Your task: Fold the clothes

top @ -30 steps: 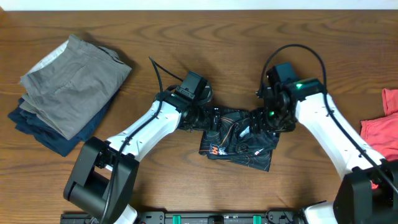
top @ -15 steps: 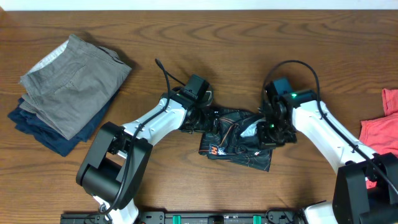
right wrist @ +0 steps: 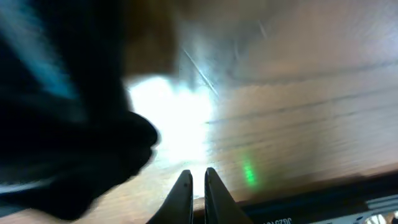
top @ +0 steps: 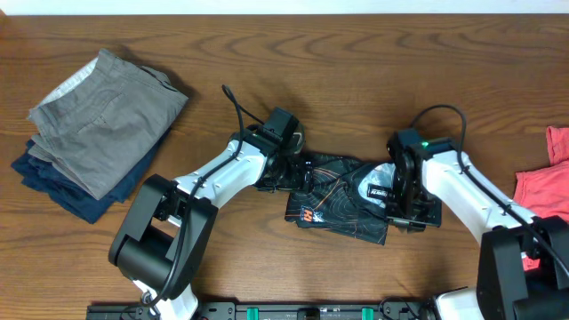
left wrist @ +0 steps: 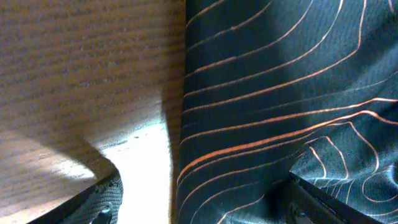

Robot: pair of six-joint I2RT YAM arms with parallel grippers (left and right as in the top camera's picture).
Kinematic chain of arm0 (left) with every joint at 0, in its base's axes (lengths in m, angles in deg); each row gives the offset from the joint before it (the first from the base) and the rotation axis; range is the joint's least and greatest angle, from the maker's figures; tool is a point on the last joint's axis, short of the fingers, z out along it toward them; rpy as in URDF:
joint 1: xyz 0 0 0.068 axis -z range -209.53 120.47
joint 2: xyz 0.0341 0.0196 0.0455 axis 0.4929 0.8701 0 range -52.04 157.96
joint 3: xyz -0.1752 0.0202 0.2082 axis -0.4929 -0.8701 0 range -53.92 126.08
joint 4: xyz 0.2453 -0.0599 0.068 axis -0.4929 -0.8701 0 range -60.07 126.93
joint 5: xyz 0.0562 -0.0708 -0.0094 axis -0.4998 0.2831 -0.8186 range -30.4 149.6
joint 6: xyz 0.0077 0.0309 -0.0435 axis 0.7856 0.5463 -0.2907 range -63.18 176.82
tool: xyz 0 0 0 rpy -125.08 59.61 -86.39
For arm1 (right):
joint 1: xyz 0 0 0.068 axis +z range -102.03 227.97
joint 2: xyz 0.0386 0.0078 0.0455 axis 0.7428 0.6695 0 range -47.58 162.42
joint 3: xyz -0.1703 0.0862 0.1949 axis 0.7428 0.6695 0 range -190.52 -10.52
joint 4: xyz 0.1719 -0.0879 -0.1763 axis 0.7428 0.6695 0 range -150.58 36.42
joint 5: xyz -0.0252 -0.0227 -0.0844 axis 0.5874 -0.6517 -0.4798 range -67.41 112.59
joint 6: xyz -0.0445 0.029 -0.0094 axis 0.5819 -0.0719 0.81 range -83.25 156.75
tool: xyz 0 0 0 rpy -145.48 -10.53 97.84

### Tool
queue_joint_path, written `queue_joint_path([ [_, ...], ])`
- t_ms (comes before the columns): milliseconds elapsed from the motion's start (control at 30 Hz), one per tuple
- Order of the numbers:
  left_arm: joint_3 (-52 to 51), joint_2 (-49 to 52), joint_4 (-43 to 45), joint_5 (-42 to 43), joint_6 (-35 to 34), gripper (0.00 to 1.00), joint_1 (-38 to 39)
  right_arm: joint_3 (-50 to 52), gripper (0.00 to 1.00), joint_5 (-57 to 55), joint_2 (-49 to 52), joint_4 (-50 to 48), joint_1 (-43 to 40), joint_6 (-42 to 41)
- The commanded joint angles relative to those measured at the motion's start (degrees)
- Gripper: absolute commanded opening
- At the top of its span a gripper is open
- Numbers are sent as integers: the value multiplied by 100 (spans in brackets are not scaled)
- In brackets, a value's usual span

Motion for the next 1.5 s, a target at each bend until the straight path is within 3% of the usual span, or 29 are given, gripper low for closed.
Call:
queue_joint_path([
  [0, -42, 111, -144, -107, -15, 82, -4, 221, 1, -103, 15, -57, -48, -304],
  [267, -42, 111, -267, -107, -15, 82, -4, -378, 17, 820, -509, -63, -48, 546],
  [367, -42, 111, -267, -107, -15, 81, -4, -654, 41, 1128, -796, -234, -48, 1134],
  [400, -42, 111, -264, -107, -15, 82, -4, -673, 44, 1182, -846, -334, -39, 1303],
  [533, -42, 111, -264, -107, -15, 82, -4, -584, 51, 1246, -833, -612, 109, 1926],
  [633, -42, 111, -267, -107, -15, 82, -4, -382, 53, 1154, -723, -817, 227, 1932],
  [933, -42, 111, -267, -107, -13, 82, -4, 348, 48, 1056, -463, -1469, 291, 1904],
  [1000, -42, 111, -264, -109, -13, 82, -4, 356, 39, 1058, -463, -1456, 291, 1906],
  [1100, -42, 111, -264, -107, -13, 82, -4, 356, 15, 1091, -463, -1360, 291, 1906],
  [1200, -42, 111, -271, -107, -15, 82, -4, 356, 1, 1099, -463, -1191, 291, 1906],
  [1333, -42, 111, -308, -107, -13, 82, -4, 356, 1, 1082, -463, -935, 284, 1593],
  [1467, -42, 111, -376, -107, -13, 82, -4, 358, 1, 713, -463, -297, 275, 190],
])
